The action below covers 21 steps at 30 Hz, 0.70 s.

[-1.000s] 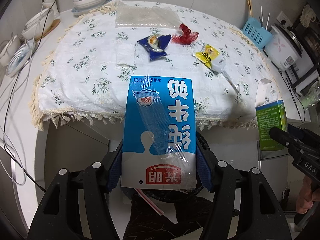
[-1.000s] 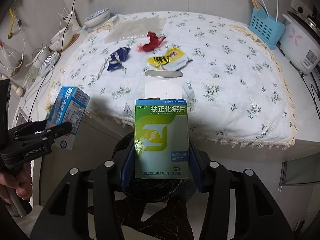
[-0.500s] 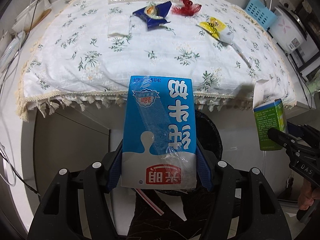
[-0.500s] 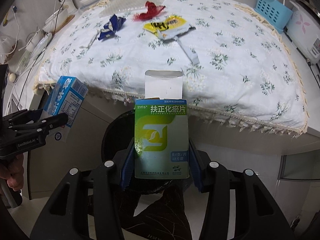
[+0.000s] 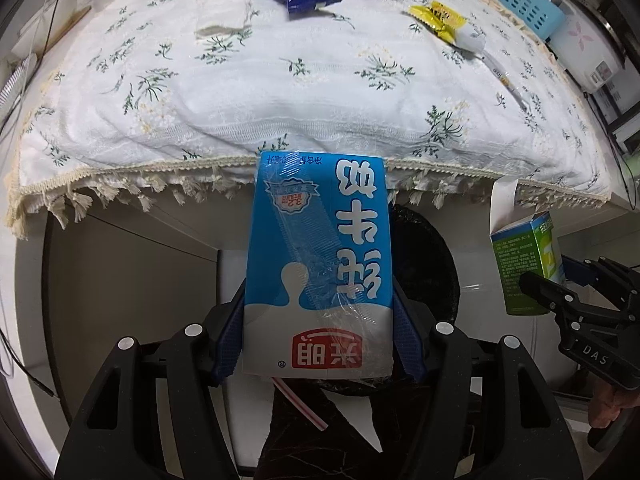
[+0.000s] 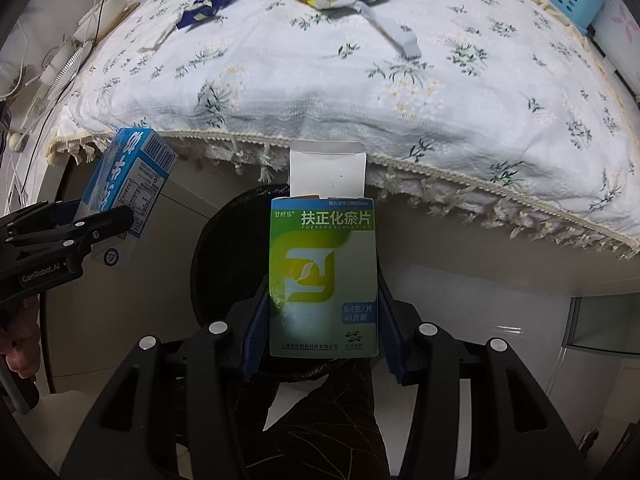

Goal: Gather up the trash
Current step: 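Lift the milk carton and green box and carry them down over the bin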

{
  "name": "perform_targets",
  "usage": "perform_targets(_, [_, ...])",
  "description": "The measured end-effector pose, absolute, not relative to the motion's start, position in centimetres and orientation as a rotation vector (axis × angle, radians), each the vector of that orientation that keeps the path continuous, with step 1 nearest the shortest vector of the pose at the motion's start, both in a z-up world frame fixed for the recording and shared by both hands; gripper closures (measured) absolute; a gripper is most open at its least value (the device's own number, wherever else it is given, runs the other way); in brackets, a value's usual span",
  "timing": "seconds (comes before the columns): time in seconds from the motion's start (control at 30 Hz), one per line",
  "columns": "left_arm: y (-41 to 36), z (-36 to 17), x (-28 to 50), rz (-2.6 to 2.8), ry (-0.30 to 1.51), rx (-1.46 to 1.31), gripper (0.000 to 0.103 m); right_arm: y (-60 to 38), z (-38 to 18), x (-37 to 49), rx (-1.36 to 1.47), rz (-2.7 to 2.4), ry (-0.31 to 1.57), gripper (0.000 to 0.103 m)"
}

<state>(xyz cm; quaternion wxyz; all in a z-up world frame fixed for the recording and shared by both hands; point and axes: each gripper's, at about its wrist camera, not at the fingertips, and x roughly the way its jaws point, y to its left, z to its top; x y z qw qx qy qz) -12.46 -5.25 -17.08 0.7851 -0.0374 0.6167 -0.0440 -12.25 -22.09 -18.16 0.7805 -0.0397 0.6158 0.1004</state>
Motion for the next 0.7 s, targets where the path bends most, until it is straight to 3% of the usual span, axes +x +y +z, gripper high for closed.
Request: perform_targets(0.7, [-6.6, -23.9, -13.2, -0.104, 1.396, -0.07, 0.041, -24.6, -24.0, -12.6, -0.045, 0.153, 1.411, 0.057])
